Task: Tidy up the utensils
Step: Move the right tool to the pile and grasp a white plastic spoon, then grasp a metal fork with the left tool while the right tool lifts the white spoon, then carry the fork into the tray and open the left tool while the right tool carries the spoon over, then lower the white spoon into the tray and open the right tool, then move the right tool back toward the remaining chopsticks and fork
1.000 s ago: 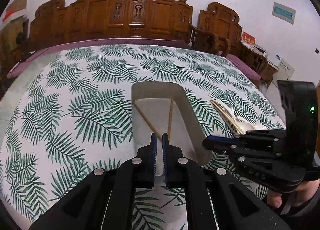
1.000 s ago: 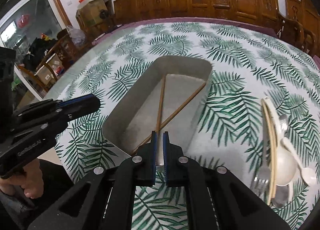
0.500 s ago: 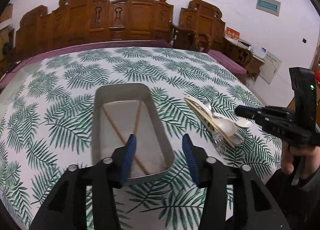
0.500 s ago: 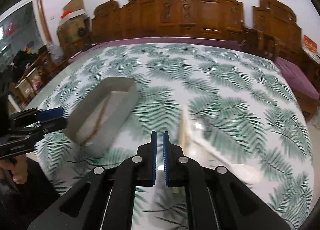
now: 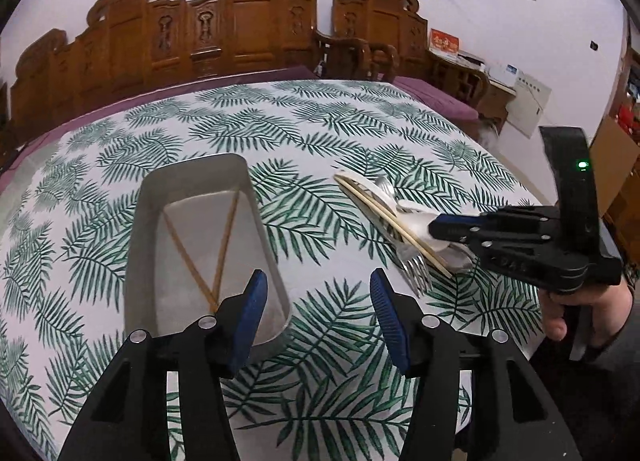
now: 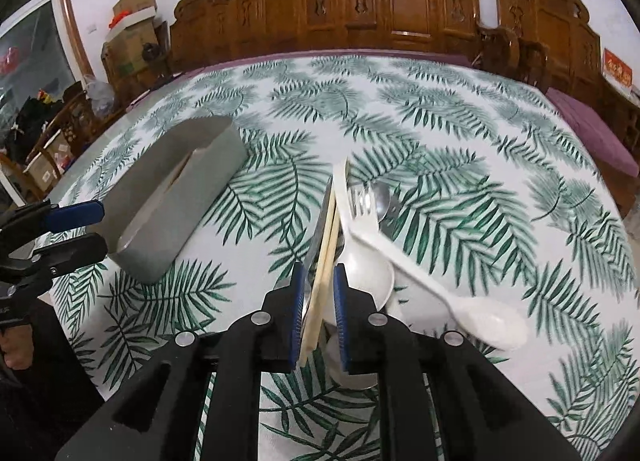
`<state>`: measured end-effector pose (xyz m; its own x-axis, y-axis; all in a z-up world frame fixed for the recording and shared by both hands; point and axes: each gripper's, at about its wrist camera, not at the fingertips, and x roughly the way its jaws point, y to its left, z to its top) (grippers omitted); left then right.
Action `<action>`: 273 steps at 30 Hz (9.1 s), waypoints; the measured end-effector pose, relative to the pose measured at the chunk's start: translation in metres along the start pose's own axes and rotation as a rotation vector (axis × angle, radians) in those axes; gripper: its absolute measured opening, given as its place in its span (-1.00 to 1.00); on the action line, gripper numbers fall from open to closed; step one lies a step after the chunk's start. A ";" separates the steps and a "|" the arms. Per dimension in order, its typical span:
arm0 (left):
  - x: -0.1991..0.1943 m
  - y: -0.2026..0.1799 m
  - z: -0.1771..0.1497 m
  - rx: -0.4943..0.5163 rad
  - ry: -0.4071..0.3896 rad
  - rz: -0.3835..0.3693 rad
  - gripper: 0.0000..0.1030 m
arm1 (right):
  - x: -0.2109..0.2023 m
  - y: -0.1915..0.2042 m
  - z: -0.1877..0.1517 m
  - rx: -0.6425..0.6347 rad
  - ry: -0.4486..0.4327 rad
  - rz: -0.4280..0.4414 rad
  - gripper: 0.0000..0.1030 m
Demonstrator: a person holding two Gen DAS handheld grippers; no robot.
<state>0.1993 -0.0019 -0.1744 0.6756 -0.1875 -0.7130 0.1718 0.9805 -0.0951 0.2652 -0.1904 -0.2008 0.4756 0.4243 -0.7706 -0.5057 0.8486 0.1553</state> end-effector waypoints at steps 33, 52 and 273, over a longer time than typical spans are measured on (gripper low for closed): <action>0.012 -0.020 -0.006 0.053 0.035 0.009 -0.01 | 0.007 -0.038 0.009 0.082 -0.018 -0.082 -0.49; 0.015 -0.027 -0.006 0.055 0.035 0.039 -0.01 | 0.013 -0.042 0.003 0.130 0.022 -0.021 -0.88; 0.020 -0.020 0.040 -0.051 0.160 -0.053 0.24 | 0.003 -0.071 0.025 -0.072 0.160 -0.046 -0.53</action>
<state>0.2380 -0.0276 -0.1589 0.5435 -0.2309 -0.8070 0.1645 0.9721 -0.1674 0.3202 -0.2421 -0.1988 0.3817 0.3253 -0.8652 -0.5387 0.8389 0.0777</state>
